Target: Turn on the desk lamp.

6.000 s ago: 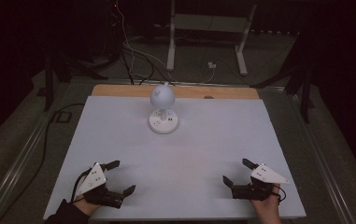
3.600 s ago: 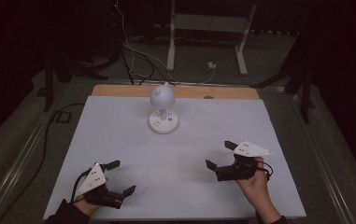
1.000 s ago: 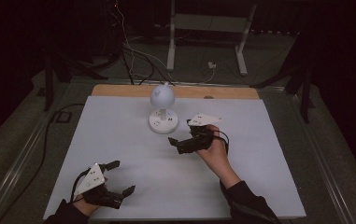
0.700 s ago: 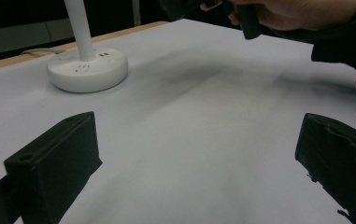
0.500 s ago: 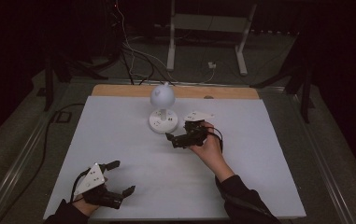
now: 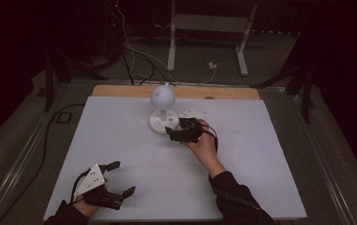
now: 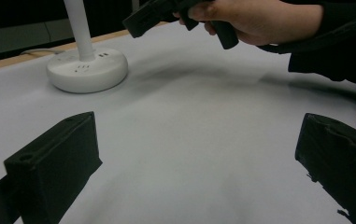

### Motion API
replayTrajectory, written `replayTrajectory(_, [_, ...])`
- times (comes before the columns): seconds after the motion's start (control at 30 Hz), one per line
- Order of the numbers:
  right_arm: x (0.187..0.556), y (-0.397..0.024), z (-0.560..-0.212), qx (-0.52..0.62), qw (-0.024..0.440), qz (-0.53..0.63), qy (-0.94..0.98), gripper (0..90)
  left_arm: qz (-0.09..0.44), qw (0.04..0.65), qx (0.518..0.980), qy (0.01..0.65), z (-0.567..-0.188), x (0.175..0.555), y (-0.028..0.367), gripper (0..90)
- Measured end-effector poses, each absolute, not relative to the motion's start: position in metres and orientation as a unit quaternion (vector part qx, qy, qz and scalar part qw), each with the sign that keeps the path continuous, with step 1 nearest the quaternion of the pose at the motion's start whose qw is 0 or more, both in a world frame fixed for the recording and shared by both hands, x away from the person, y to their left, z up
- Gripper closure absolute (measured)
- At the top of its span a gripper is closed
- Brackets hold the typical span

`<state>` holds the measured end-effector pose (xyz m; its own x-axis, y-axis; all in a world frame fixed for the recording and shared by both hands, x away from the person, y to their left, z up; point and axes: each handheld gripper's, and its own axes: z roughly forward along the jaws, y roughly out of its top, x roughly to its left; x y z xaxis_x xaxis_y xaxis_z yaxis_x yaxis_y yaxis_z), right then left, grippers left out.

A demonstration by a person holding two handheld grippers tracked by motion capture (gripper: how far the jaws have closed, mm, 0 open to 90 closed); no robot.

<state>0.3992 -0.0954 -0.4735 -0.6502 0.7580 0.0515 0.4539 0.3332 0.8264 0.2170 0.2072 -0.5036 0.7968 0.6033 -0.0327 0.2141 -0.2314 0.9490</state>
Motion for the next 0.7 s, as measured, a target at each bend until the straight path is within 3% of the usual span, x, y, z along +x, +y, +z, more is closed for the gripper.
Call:
replayTrajectory(0.03, [0.400, -0.093, -0.474, 0.382, 0.182, 0.433, 0.796, 39.7, 0.174, 0.561, 0.764, 0.267, -0.503, 0.217, 0.207, 0.4])
replayTrajectory(0.1, [0.402, -0.092, -0.475, 0.384, 0.179, 0.429, 0.798, 41.5, 0.172, 0.562, 0.763, 0.269, -0.504, 0.217, 0.207, 0.3])
replayTrajectory(0.13, [0.403, -0.090, -0.476, 0.389, 0.182, 0.425, 0.797, 48.4, 0.172, 0.561, 0.764, 0.270, -0.504, 0.217, 0.207, 0.4])
replayTrajectory(0.3, [0.405, -0.087, -0.477, 0.394, 0.195, 0.424, 0.792, 58.6, 0.172, 0.562, 0.763, 0.270, -0.503, 0.217, 0.208, 0.4])
replayTrajectory(0.33, [0.406, -0.086, -0.477, 0.396, 0.201, 0.422, 0.790, 64.4, 0.172, 0.561, 0.764, 0.270, -0.504, 0.217, 0.208, 0.4])
replayTrajectory(0.7, [0.412, -0.079, -0.481, 0.399, 0.216, 0.400, 0.796, 88.2, 0.171, 0.561, 0.764, 0.271, -0.504, 0.217, 0.208, 0.3])
